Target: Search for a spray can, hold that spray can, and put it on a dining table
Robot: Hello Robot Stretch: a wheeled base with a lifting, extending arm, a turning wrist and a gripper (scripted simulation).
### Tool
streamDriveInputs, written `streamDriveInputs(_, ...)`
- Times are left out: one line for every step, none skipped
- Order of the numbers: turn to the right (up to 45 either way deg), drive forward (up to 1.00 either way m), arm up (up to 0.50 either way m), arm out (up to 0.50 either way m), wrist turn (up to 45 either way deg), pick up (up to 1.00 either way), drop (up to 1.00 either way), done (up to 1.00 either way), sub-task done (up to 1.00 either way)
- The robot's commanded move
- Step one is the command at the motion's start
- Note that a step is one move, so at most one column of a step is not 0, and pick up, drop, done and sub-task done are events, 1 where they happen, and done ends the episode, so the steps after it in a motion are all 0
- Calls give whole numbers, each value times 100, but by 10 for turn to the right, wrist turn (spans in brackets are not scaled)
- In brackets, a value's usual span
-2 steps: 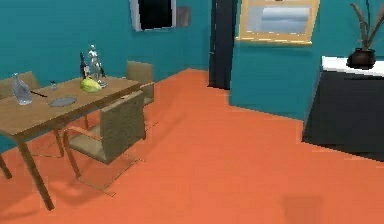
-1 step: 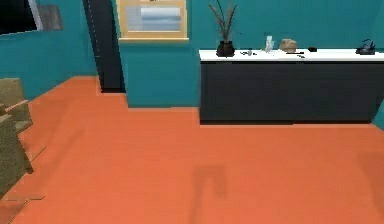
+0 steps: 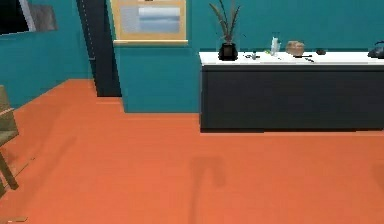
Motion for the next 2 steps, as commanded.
streamDriveInputs(-30,0,0,0,0,0,0,0,0)
streamDriveInputs(0,100,0,0,0,0,0,0,0)
